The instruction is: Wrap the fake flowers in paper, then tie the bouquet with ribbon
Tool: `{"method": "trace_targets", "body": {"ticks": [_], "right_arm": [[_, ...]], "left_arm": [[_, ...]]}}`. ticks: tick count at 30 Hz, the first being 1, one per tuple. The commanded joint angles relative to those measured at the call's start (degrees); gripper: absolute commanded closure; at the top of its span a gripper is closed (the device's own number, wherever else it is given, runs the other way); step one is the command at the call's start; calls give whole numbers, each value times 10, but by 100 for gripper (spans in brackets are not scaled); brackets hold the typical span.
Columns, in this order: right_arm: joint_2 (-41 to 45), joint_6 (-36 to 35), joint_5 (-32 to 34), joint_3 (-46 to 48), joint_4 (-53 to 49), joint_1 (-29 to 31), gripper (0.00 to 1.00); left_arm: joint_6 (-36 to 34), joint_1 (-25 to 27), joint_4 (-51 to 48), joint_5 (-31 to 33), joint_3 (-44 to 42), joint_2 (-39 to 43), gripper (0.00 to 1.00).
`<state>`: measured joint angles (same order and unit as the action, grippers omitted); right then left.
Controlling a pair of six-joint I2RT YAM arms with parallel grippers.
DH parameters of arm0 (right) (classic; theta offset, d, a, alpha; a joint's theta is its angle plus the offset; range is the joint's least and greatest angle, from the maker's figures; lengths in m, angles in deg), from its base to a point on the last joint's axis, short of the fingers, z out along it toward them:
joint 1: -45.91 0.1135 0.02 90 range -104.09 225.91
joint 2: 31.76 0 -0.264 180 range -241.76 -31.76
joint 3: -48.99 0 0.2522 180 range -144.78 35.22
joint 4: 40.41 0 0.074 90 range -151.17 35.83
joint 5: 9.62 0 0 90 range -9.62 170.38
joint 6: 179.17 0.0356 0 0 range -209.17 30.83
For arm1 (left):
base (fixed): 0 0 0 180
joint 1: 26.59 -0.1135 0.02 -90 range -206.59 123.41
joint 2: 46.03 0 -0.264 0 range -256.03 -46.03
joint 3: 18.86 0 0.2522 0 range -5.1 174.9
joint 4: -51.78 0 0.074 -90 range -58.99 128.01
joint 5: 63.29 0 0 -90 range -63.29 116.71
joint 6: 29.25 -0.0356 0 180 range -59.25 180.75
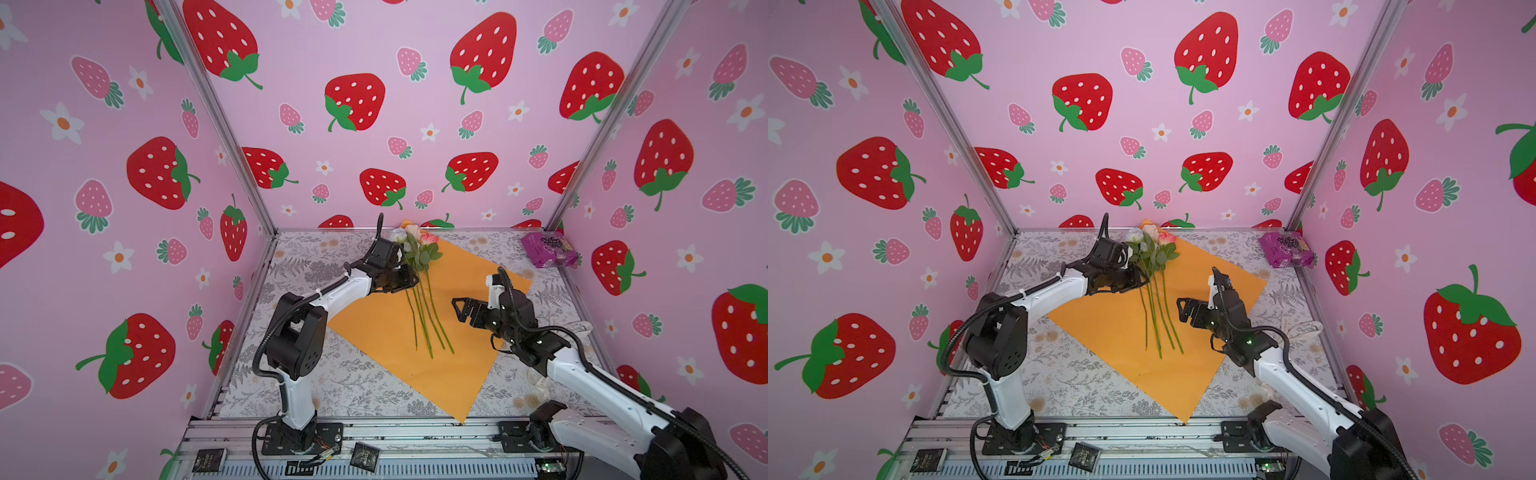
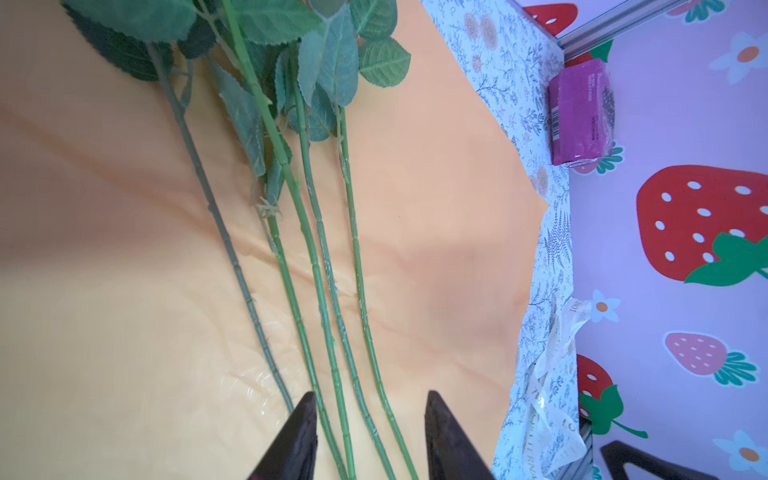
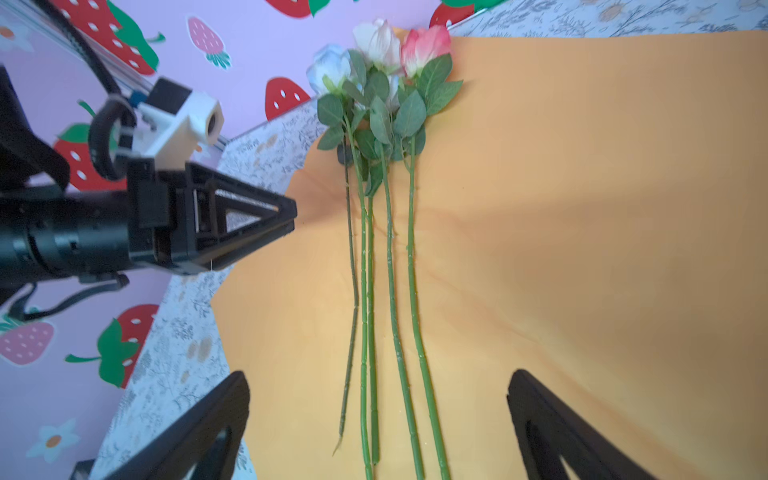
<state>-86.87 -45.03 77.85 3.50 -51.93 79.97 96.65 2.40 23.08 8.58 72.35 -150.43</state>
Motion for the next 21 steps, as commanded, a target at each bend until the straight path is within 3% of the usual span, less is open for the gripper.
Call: {"method": "trace_targets", "body": {"ticks": [1, 3, 5, 9, 13, 16, 21], "right_arm": [[59, 74, -60, 52, -26, -11, 0], [75, 98, -99, 63, -59, -10, 11], [71, 117, -144, 61, -121, -6, 23], [71, 189, -79, 54, -263, 93, 24], [133, 298, -21, 94, -313, 182, 27], [169, 337, -23, 129, -319, 205, 28], [170, 337, -36, 155, -341, 214, 26]], "left_arm": [[-55, 24, -16, 70, -63, 93, 57], [-97, 60, -37, 146, -91, 145, 55], [-120, 94, -45, 183, -123, 188, 55], [-103, 145, -16, 204, -202, 256, 55], [-83, 180, 4, 244, -262, 308, 54], [-63, 181, 30, 247, -302, 335, 53], [-61, 181, 15, 261, -322, 360, 52]]}}
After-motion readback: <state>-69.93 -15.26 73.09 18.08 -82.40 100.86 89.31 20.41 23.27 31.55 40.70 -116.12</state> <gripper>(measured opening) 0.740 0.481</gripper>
